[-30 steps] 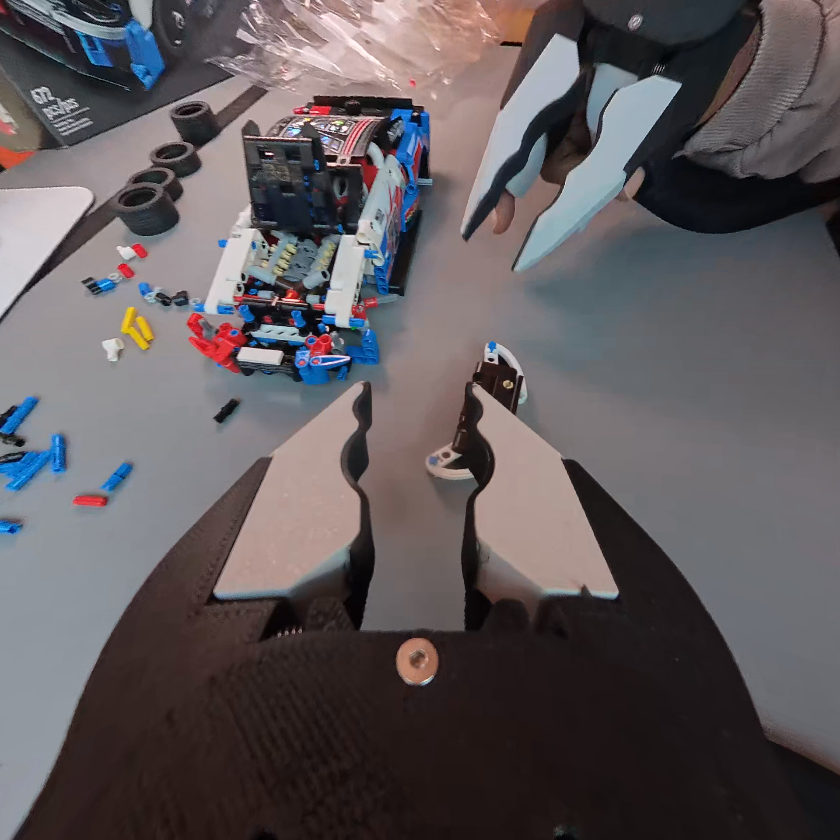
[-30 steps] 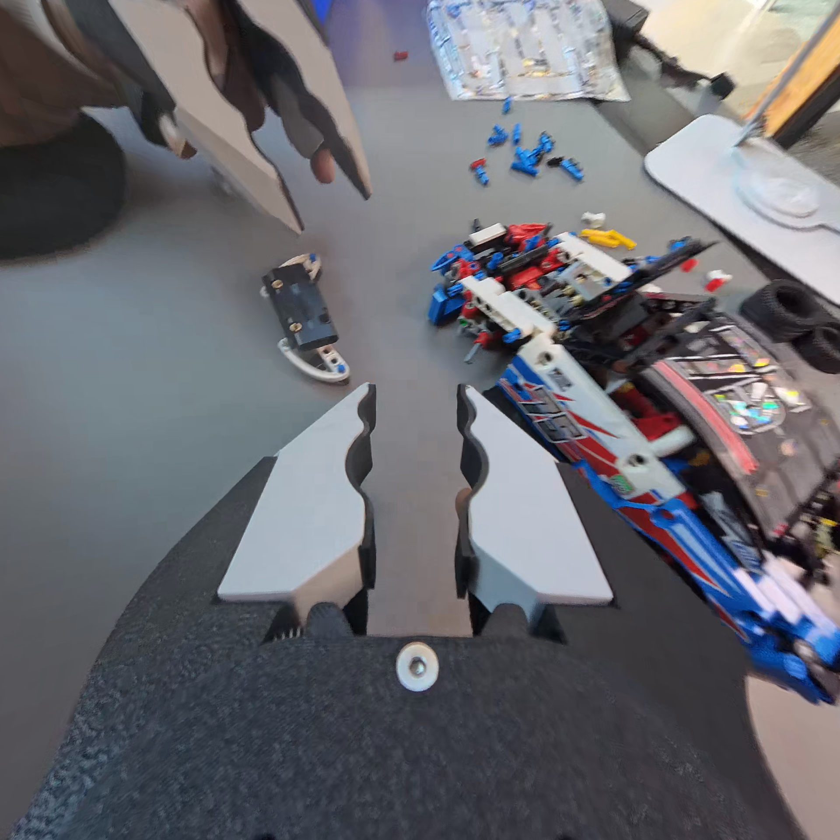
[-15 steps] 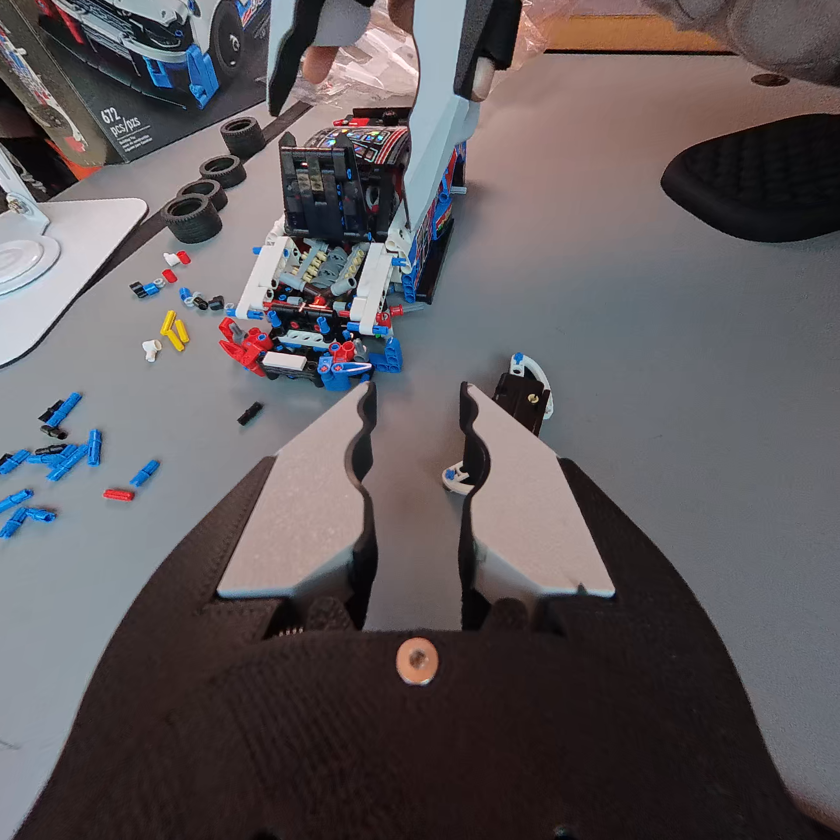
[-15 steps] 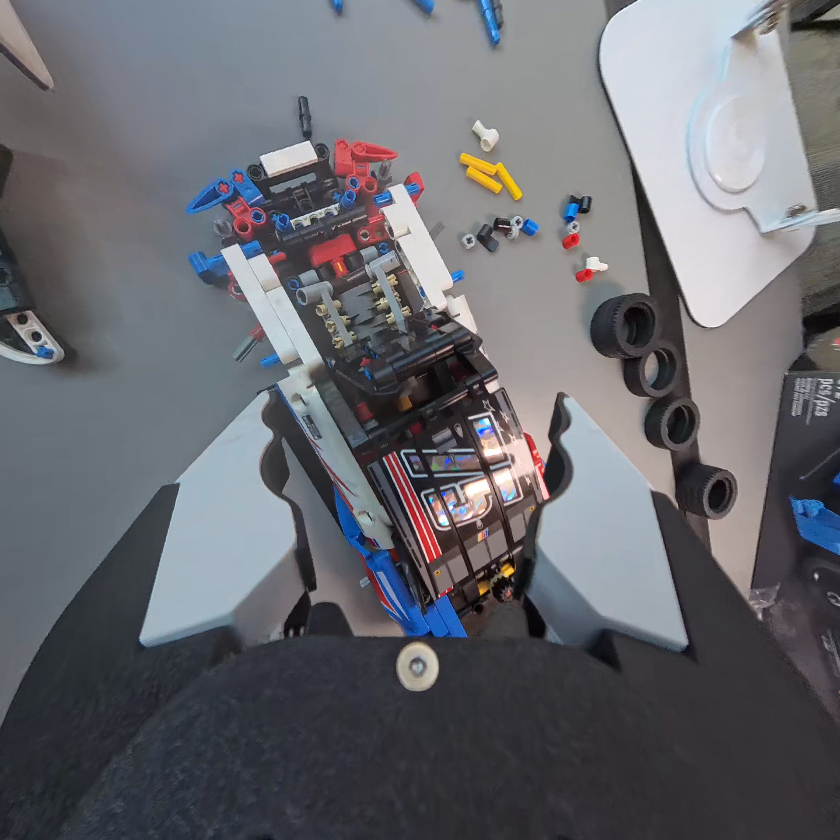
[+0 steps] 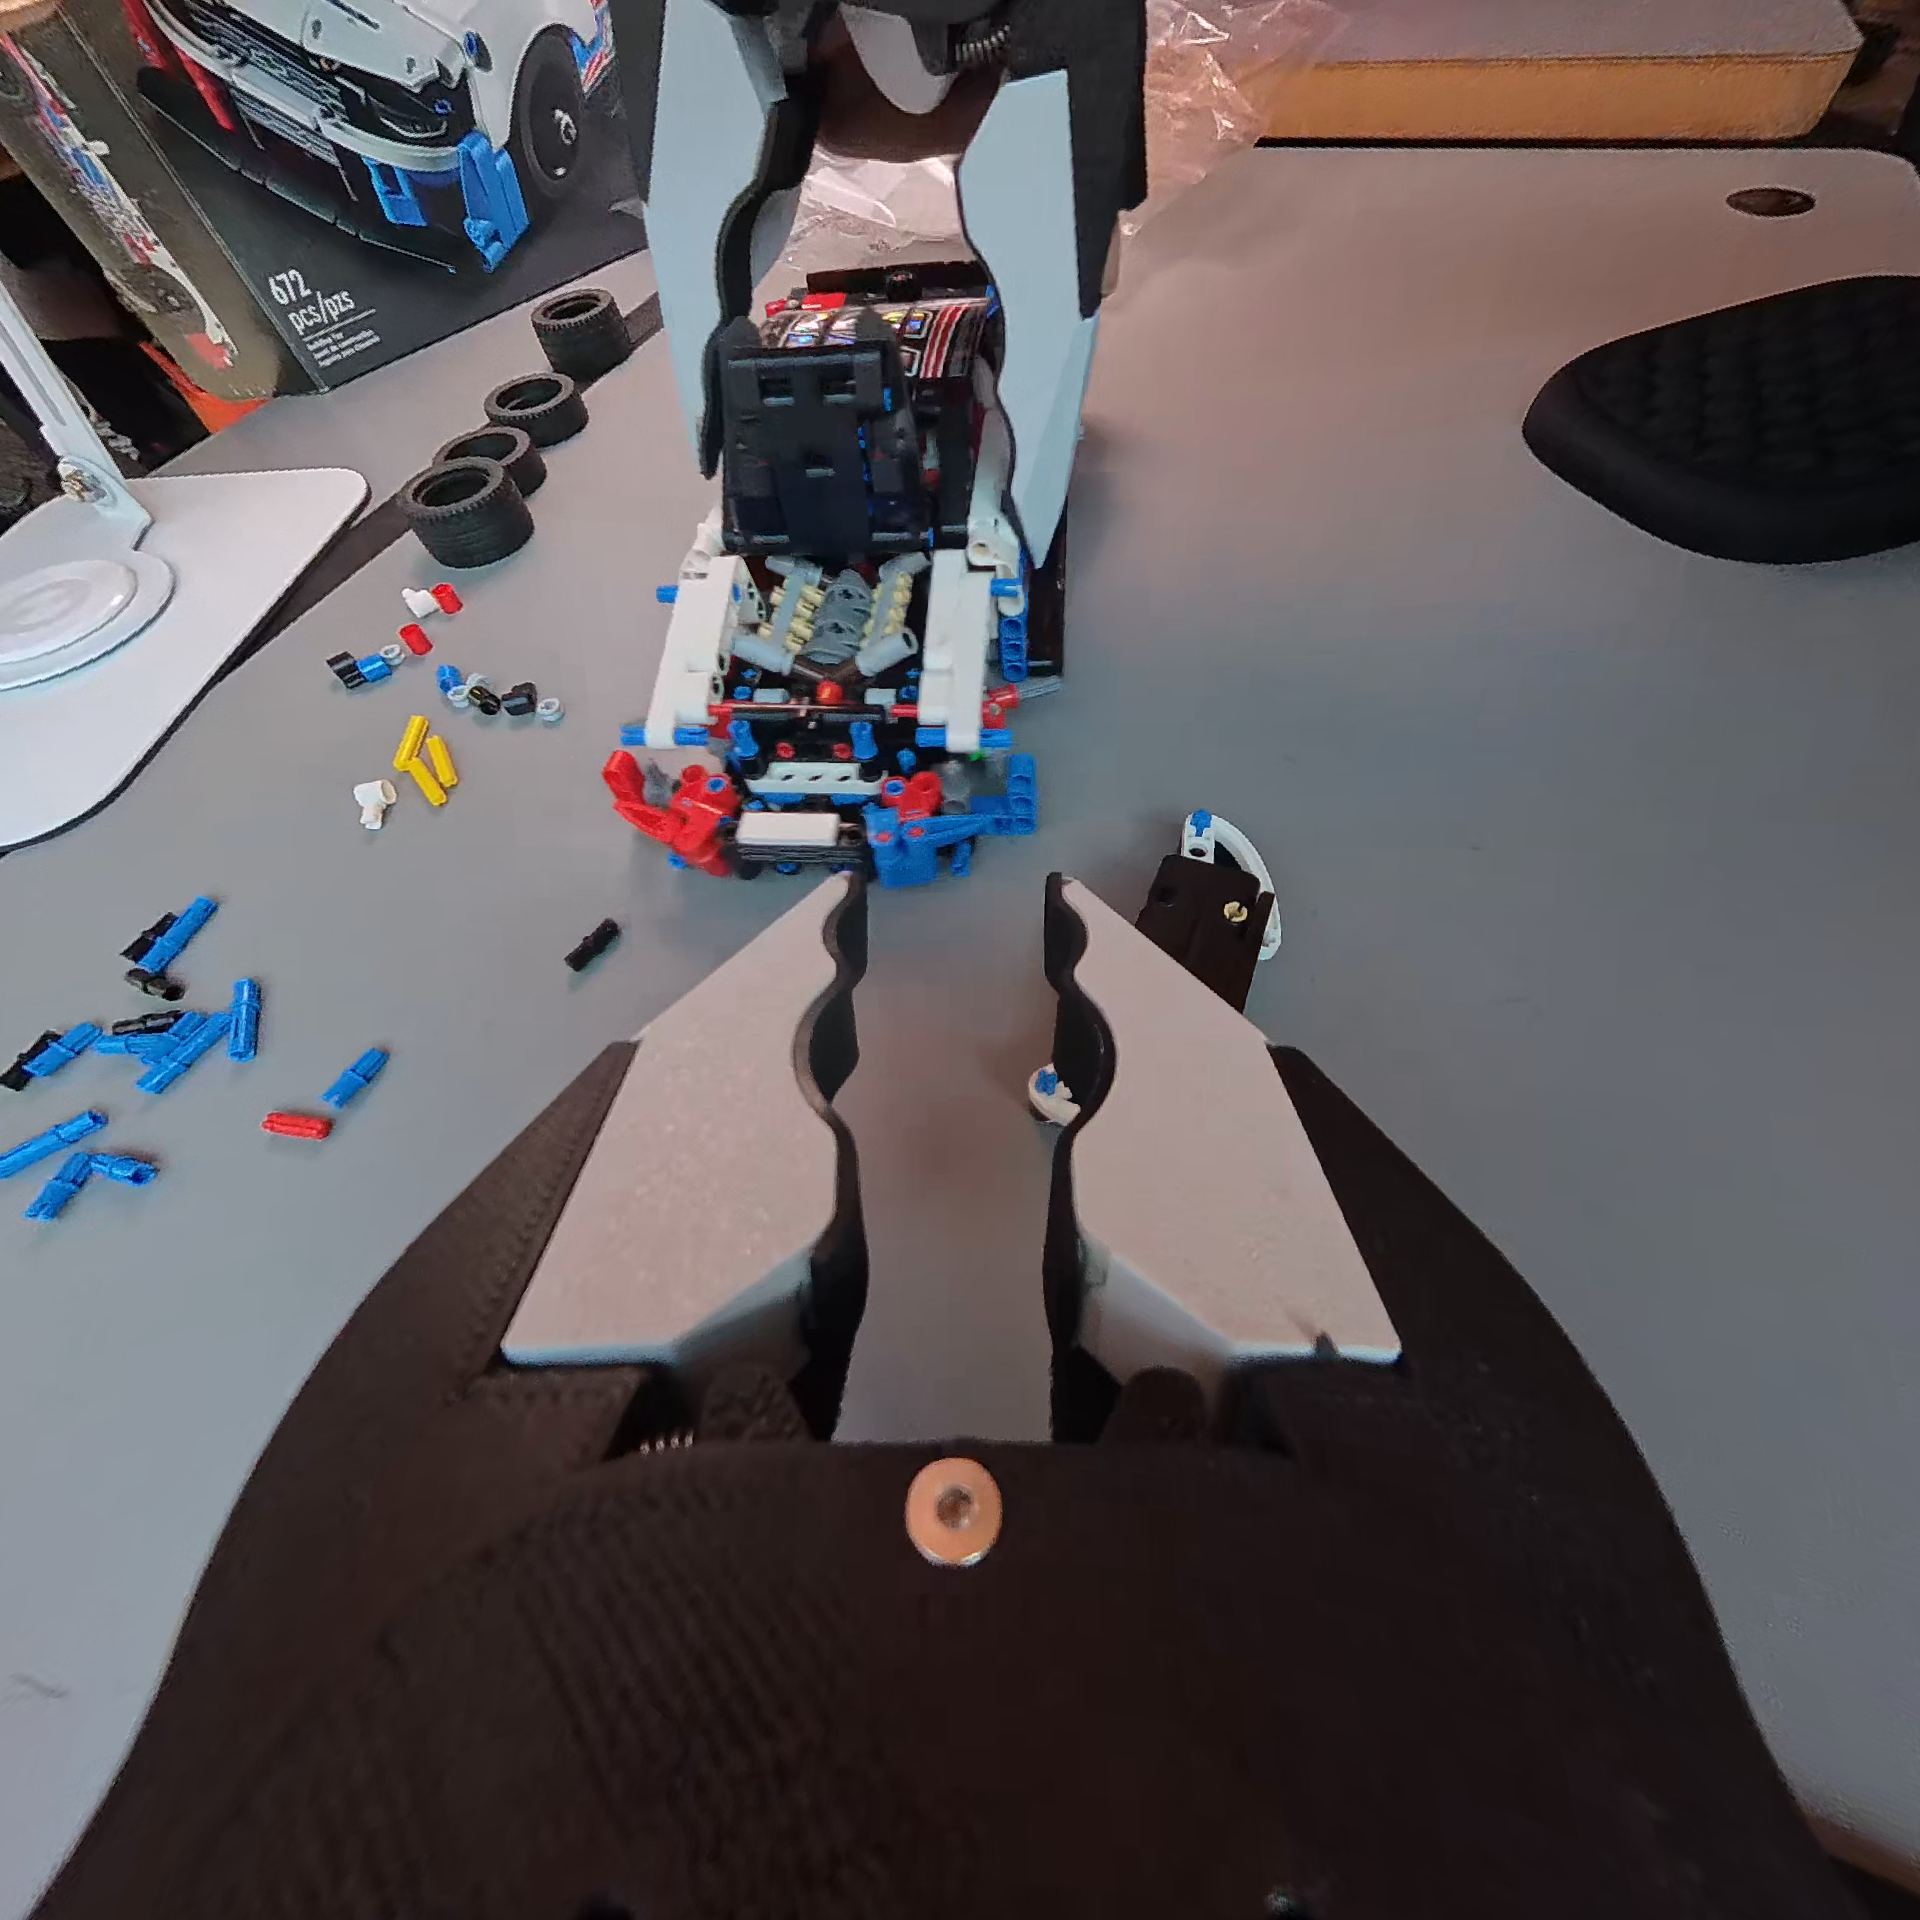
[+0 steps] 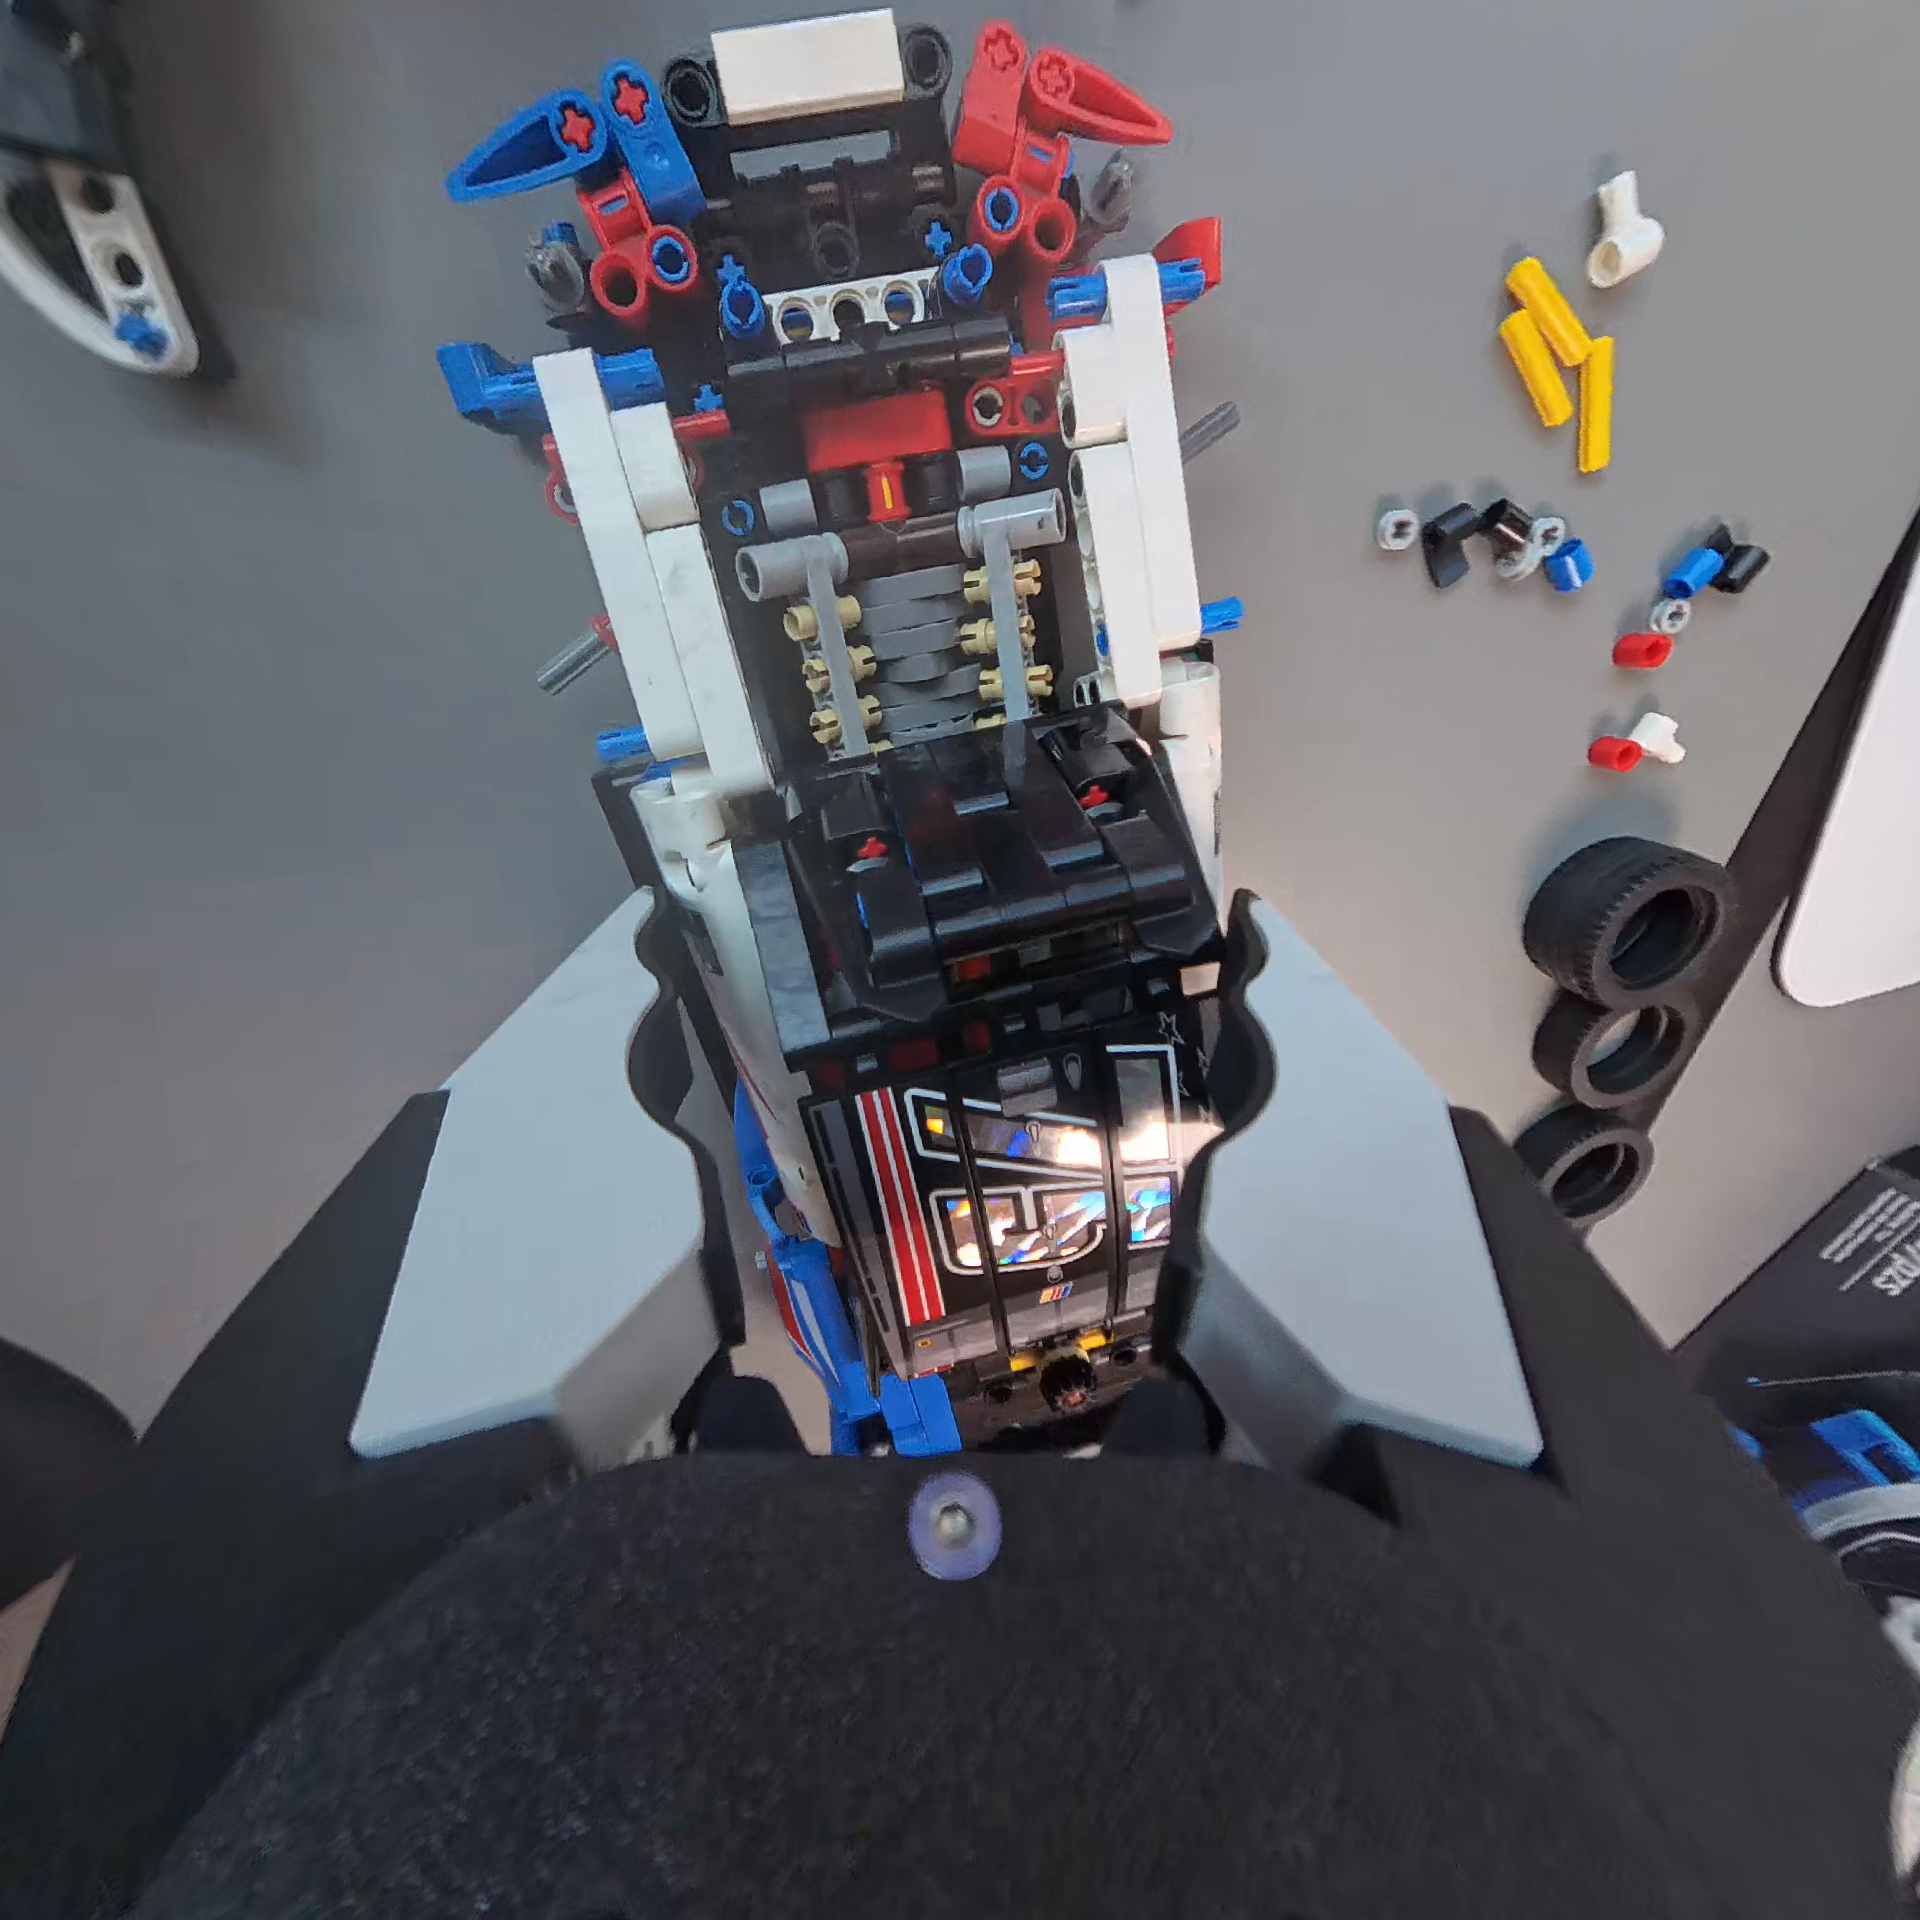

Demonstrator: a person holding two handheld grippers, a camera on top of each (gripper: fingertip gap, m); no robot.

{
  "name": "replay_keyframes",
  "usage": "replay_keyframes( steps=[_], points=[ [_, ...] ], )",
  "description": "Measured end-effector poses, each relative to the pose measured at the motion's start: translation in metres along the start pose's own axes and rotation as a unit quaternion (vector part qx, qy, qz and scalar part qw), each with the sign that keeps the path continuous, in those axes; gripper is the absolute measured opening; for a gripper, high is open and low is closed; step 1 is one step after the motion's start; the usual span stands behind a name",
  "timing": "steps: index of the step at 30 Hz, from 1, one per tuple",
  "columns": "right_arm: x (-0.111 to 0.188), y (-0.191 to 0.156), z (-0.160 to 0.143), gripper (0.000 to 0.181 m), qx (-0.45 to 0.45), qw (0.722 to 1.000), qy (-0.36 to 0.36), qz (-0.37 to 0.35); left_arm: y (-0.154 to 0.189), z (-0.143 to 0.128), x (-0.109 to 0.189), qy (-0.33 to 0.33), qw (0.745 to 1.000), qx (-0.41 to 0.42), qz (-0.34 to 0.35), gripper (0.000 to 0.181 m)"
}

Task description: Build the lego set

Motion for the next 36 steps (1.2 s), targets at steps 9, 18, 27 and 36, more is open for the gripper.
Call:
replay_keyframes(
  steps=[9, 18, 27, 36],
  points=[
    [0.012, -0.042, -0.023, 0.102, 0.242, 0.964, -0.106, -0.041, -0.001, -0.003, -0.001, -0.002, 1.0, 0.005, 0.004, 0.031],
    [0.051, -0.055, -0.043, 0.106, -0.075, 0.988, 0.135, -0.009, 0.015, 0.002, 0.0, 0.004, 0.998, 0.026, -0.058, 0.043],
    [0.034, -0.06, -0.121, 0.111, -0.33, 0.928, 0.171, -0.036, 0.041, -0.014, -0.005, -0.071, 0.988, -0.034, -0.129, 0.065],
    [0.016, -0.027, -0.104, 0.096, -0.162, 0.975, 0.122, -0.086, 0.046, -0.029, -0.011, -0.124, 0.983, -0.078, -0.115, 0.03]
  ],
)
Point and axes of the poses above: each gripper's, where its closed fingertips meet, x back along the fingers, z out of its top, y = z × x across the jaws, the point moved 4 cm from there along x, back along the fingers, and after that the axes turned 6 degrees about -x, right-handed, at the moved point
